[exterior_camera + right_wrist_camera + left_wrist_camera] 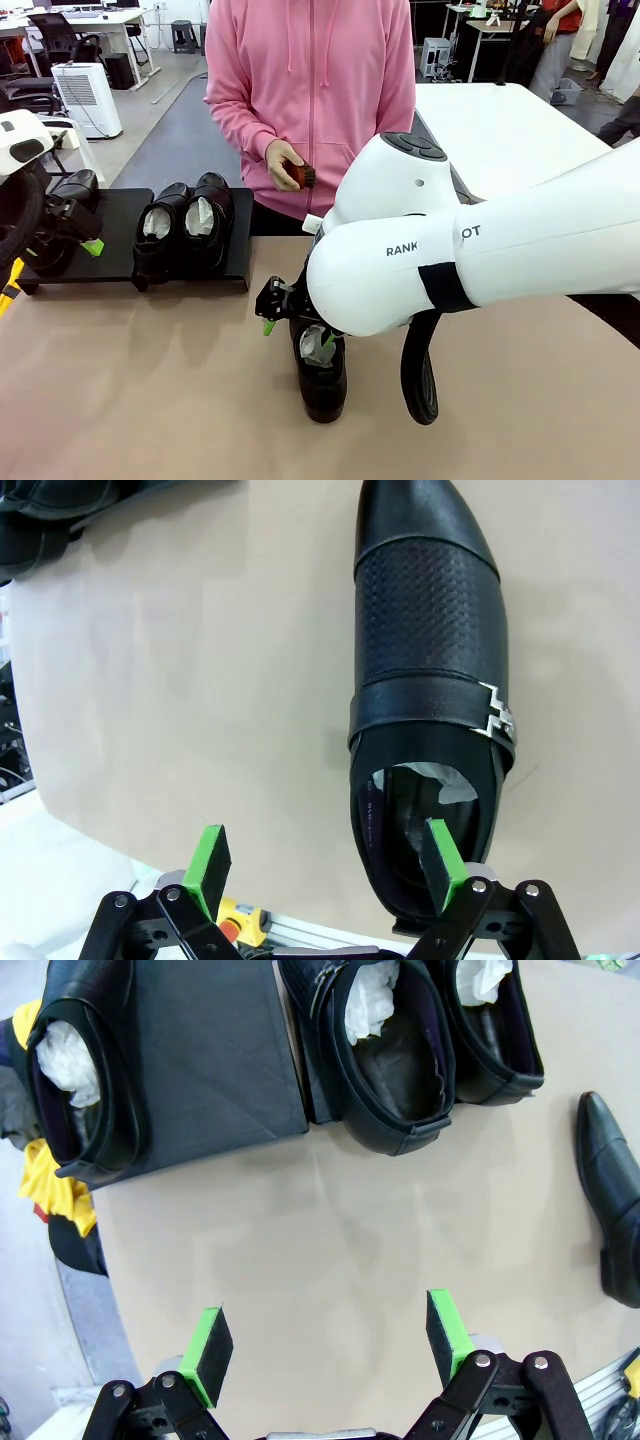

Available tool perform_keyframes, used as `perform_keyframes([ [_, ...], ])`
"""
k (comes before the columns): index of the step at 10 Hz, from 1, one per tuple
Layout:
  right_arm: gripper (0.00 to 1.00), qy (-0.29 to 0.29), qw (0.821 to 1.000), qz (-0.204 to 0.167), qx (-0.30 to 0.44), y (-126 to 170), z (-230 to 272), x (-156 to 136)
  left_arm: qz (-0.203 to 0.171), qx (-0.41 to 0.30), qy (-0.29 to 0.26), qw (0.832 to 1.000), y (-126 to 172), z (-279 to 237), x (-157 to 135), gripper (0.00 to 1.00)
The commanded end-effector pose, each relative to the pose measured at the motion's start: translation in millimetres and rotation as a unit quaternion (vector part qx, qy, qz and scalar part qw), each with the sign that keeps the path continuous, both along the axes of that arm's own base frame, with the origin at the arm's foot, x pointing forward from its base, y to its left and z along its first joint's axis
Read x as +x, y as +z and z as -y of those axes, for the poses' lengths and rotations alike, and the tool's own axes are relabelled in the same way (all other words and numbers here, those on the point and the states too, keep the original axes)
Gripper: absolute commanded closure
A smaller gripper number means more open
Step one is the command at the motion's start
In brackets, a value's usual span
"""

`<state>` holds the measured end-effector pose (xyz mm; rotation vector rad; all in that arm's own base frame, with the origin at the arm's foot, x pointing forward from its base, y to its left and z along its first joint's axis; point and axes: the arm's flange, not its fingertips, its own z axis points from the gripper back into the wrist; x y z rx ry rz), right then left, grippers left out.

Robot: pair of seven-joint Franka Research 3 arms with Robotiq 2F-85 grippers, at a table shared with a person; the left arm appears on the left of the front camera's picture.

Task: Organize the shoes by placing them on the stand.
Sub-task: Place the Shoe from the middle of the table onto the Shoes Stand.

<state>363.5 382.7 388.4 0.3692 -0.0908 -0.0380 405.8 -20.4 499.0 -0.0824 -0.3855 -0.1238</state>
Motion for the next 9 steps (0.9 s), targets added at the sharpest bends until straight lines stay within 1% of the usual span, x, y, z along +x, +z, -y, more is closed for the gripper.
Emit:
perform_keyframes([
  [1,0.0,0.0,1.0,0.0,0.0,0,0,0,0.005,-0.01,0.004,1.0,-2,-1,0,0.0],
  [2,0.0,-0.003,0.999,0.039,-0.001,19,9,-8,0.0,0.0,0.0,1.0,0,0,0,0.0],
  [3,0.0,-0.02,0.998,0.051,0.017,39,35,-8,0.003,0.013,-0.022,1.0,-12,26,-12,0.0],
  [4,0.0,-0.058,0.995,0.079,0.01,57,65,-5,-0.002,0.012,-0.042,0.999,-20,53,-30,0.0],
  [5,0.0,-0.114,0.989,0.096,0.002,70,99,3,-0.024,0.001,-0.044,0.999,-31,82,-49,0.0],
  [6,0.0,-0.183,0.978,0.099,-0.012,73,125,9,-0.055,-0.007,-0.058,0.997,-43,108,-63,0.0],
  [7,0.0,-0.259,0.96,0.096,-0.045,70,150,17,-0.087,-0.015,-0.073,0.993,-54,133,-73,0.0],
  [8,0.0,-0.319,0.941,0.09,-0.066,66,173,23,-0.094,-0.019,-0.075,0.993,-62,155,-76,0.0],
  [9,0.0,-0.358,0.927,0.084,-0.072,60,191,27,-0.102,-0.025,-0.079,0.991,-68,181,-77,0.0],
])
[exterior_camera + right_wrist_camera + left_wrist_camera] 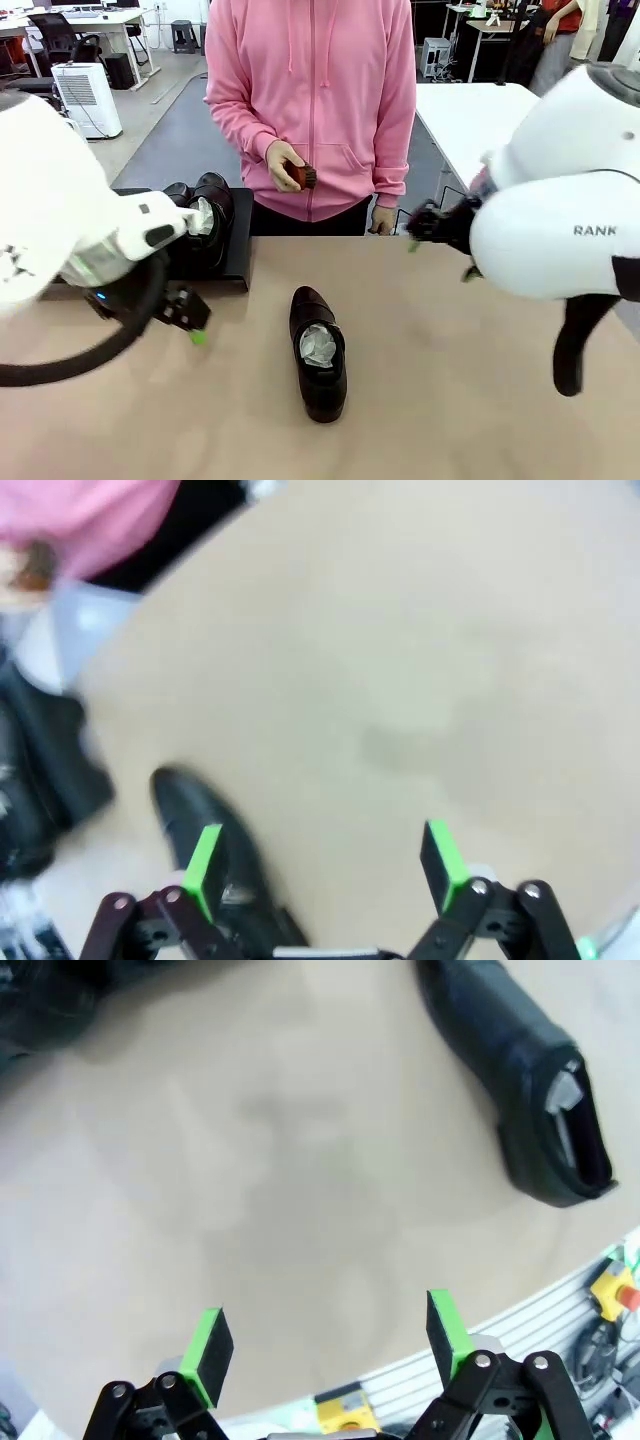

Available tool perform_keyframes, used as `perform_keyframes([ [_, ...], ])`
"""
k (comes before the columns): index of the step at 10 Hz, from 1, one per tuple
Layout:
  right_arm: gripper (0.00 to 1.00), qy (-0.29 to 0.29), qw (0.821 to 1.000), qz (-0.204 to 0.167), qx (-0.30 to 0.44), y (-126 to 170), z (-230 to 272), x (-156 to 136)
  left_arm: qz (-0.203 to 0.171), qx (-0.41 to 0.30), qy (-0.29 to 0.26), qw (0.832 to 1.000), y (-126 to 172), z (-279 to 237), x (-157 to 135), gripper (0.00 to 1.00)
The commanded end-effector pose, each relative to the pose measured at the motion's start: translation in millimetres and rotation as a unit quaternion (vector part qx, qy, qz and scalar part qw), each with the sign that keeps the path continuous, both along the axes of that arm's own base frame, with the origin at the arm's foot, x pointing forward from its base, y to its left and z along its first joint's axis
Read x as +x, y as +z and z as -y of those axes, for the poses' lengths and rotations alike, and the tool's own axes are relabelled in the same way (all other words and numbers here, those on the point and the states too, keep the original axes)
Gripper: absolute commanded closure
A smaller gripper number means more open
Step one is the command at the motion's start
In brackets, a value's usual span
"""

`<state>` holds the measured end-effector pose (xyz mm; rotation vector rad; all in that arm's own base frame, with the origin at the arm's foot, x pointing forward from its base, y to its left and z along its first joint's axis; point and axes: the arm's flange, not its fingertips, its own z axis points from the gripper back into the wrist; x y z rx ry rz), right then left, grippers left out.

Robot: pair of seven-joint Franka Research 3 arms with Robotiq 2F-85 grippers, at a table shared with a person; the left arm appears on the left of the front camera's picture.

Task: Organize the shoes by placing them on the stand.
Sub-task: Place the Shoe from the middle of the table onto the Shoes Stand.

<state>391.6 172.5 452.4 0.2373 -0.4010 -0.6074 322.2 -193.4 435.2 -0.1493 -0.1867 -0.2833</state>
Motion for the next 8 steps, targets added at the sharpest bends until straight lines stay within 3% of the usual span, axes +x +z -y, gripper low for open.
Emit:
perform_keyframes([
  [1,0.0,-0.085,0.996,-0.023,-0.019,-9,-10,0,-0.012,-0.014,0.007,1.0,-6,27,10,0.0],
  [2,0.0,0.0,1.0,0.0,0.0,0,0,0,-0.019,-0.016,0.007,1.0,-6,43,14,0.0],
  [6,0.0,0.0,1.0,0.0,0.0,0,0,0,-0.037,-0.008,-0.02,0.999,-21,97,32,0.0],
  [8,0.0,0.0,1.0,0.0,0.0,0,0,0,-0.058,0.001,0.004,0.998,-28,119,42,0.0],
])
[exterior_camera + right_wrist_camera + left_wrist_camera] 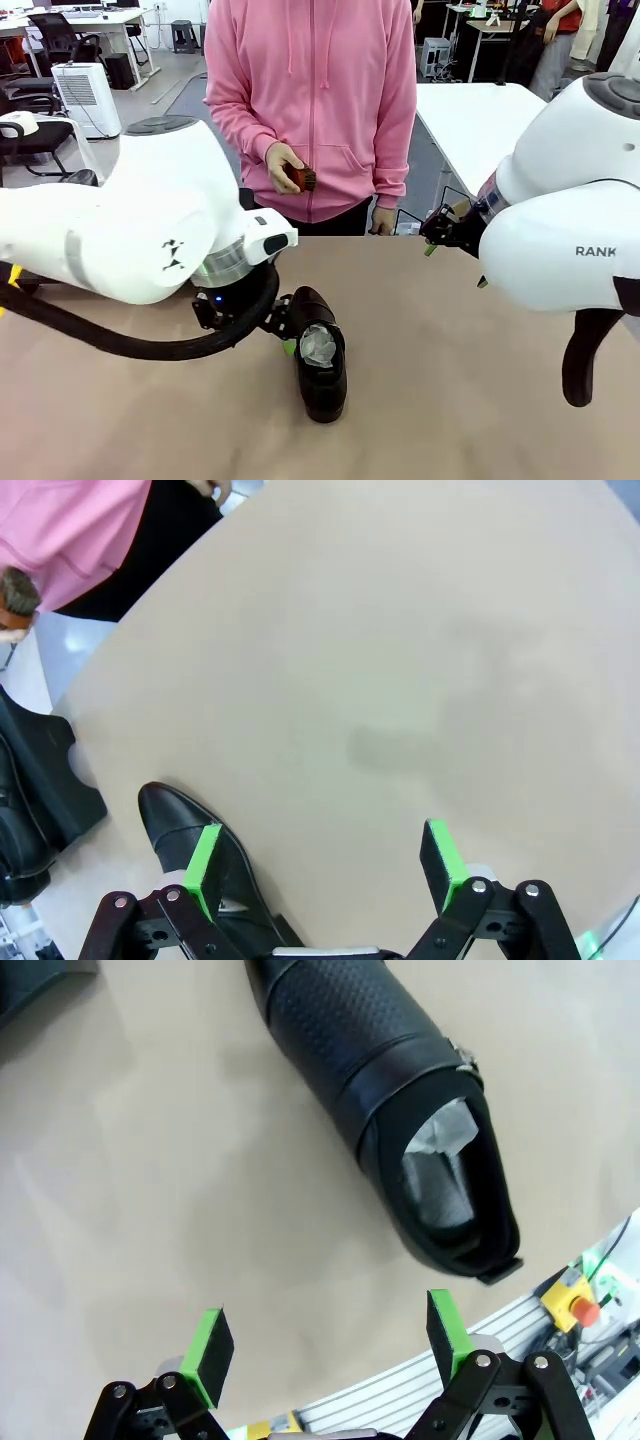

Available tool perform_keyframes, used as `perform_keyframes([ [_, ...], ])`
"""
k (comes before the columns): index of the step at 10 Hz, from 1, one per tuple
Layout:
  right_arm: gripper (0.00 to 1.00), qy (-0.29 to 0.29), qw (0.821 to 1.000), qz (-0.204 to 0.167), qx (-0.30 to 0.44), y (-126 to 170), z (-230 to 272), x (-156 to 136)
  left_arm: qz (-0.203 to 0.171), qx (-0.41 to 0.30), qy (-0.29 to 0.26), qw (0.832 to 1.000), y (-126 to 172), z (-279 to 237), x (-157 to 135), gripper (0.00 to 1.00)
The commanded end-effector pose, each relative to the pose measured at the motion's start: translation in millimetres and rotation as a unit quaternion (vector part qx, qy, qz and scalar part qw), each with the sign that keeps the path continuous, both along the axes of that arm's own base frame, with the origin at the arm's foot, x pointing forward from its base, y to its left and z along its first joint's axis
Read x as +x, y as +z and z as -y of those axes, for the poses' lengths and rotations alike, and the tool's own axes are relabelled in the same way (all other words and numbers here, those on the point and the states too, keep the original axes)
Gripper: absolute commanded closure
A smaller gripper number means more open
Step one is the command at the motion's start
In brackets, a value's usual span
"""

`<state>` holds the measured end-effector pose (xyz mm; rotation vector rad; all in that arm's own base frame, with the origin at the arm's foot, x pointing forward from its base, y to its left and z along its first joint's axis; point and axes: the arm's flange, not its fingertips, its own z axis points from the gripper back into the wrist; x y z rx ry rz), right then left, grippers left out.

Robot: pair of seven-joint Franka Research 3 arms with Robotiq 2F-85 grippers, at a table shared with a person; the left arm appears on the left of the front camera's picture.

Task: Organize the shoes by placing them on the stand.
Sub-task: Place the Shoe from the middle of the table onto the Shoes Stand.

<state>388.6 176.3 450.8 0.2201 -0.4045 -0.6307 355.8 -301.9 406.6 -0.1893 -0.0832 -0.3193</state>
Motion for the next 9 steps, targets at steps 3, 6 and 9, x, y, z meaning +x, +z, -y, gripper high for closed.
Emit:
perform_keyframes([
  [3,0.0,0.013,1.0,0.002,0.006,2,4,3,-0.034,0.018,0.058,0.998,-8,33,16,0.0],
  [6,0.0,0.013,1.0,0.002,0.006,2,4,3,-0.06,0.034,0.097,0.993,-25,47,21,0.0],
  [9,0.0,0.013,1.0,0.002,0.006,2,4,3,-0.079,0.061,0.141,0.985,-52,53,30,0.0],
])
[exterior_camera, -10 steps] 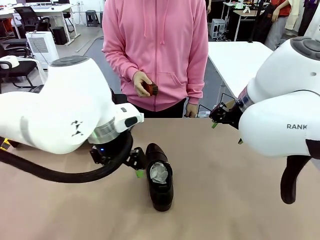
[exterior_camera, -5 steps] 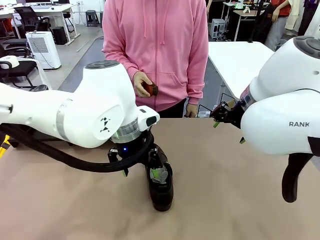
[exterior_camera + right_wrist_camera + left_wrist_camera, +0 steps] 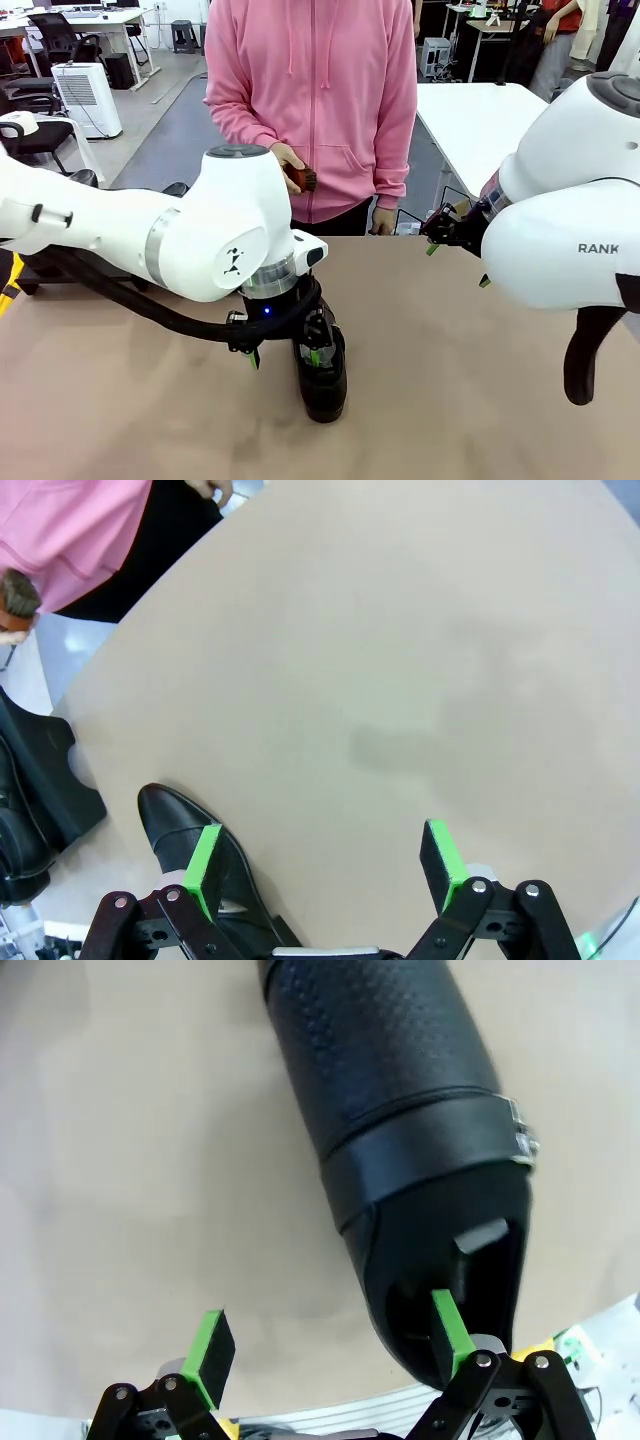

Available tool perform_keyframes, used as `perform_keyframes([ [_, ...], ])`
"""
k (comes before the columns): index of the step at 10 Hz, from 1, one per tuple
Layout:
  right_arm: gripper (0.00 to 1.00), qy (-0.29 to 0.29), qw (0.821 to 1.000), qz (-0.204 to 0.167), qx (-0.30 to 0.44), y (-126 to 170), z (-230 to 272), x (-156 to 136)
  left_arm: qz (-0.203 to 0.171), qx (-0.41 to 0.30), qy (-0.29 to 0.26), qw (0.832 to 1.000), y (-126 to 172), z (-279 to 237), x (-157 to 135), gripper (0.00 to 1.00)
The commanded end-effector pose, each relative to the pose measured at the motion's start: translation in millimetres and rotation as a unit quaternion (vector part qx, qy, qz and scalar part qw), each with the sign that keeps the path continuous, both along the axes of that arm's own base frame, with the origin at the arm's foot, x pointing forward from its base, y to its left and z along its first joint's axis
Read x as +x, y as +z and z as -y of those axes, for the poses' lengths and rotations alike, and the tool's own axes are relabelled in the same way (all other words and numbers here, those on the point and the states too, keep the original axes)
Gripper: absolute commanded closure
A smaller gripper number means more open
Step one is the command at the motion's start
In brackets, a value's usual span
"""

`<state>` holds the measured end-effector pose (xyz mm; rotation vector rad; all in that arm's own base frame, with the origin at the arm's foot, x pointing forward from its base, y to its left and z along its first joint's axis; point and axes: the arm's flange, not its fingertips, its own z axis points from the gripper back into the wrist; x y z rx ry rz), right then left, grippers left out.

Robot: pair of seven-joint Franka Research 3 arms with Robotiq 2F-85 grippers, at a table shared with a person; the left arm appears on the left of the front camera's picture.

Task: Organize the shoes by placing them on the stand.
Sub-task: Place the Shoe from the middle of the table onto the Shoes Stand.

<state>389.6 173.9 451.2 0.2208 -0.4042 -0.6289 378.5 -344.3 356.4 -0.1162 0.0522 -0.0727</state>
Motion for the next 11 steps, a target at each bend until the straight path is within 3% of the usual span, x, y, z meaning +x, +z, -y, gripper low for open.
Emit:
perform_keyframes([
  [1,0.0,0.012,1.0,0.002,0.006,1.1,1.4,2.1,-0.006,0.021,0.025,0.999,-10.4,11.9,9.2,0.0],
  [4,0.0,0.012,1.0,0.002,0.006,1.1,1.4,2.1,-0.007,0.015,0.024,1.0,-19.0,11.3,13.9,0.24],
  [9,0.0,0.012,1.0,0.002,0.006,1.1,1.4,2.1,-0.001,0.004,0.007,1.0,-18.5,10.5,11.6,1.0],
  [11,0.0,0.012,1.0,0.002,0.006,1.1,1.4,2.1,-0.002,0.0,0.005,1.0,-18.6,12.2,11.6,1.0],
])
